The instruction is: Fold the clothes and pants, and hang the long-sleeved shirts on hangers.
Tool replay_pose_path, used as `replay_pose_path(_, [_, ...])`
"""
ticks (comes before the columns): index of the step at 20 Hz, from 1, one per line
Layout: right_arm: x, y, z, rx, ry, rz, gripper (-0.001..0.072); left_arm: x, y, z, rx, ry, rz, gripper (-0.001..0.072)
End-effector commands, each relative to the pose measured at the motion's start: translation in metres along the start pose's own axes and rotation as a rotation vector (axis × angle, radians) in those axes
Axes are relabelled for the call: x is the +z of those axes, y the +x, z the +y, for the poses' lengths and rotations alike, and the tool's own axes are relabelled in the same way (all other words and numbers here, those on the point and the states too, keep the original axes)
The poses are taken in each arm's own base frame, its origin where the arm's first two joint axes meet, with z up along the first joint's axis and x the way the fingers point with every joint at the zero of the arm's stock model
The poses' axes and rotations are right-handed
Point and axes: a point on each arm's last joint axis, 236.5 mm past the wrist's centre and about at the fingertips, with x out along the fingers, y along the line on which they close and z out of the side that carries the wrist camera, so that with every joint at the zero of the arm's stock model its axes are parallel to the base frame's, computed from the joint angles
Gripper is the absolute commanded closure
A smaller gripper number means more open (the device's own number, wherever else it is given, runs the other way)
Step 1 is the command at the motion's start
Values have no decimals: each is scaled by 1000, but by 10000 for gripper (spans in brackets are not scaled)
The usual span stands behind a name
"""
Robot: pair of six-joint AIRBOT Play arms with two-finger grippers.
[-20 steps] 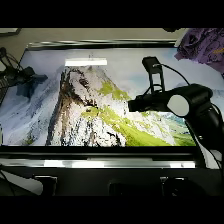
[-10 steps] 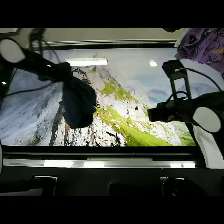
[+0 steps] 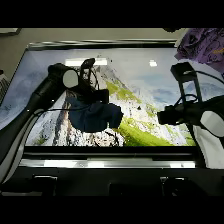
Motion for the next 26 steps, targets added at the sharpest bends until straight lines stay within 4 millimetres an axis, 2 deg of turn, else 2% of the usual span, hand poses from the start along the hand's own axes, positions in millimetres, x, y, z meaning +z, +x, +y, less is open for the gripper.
replay_pose_path(1, [23, 5, -46, -93, 128, -86, 426, 27, -44, 52, 95, 19, -91, 12])
replay_pose_path(2, [24, 16, -60, -69, 239, -84, 425, 35, -62, 71, 120, 23, -124, 12])
replay_pose_path(3, [21, 32, -65, -3, 342, -60, 404, 43, -79, 90, 136, 20, -158, 13])
replay_pose_path(4, [16, 54, -58, 116, 436, -16, 404, 48, -92, 107, 149, 7, -184, 14])
replay_pose_path(6, [12, 92, -24, 402, 557, 49, 385, 57, -108, 141, 179, -46, -217, 24])
replay_pose_path(7, [11, 111, -4, 535, 593, 73, 328, 59, -112, 157, 193, -80, -225, 26])
replay_pose_path(8, [8, 127, 15, 627, 605, 97, 228, 61, -115, 170, 206, -108, -229, 28])
replay_pose_path(9, [2, 143, 37, 712, 610, 136, 165, 63, -118, 183, 217, -134, -234, 29])
replay_pose_path(11, [-10, 169, 79, 828, 600, 217, 166, 64, -124, 200, 232, -170, -244, 29])
replay_pose_path(15, [-37, 218, 150, 843, 496, 339, 168, 65, -128, 214, 243, -196, -254, 30])
replay_pose_path(18, [-47, 239, 182, 833, 494, 368, 176, 65, -128, 214, 244, -199, -254, 30])
replay_pose_path(23, [-34, 254, 191, 815, 565, 317, 192, 58, -125, 218, 239, -309, -232, 30])
replay_pose_path(26, [-29, 259, 196, 842, 637, 320, 197, 47, -115, 230, 256, -357, -168, 30])
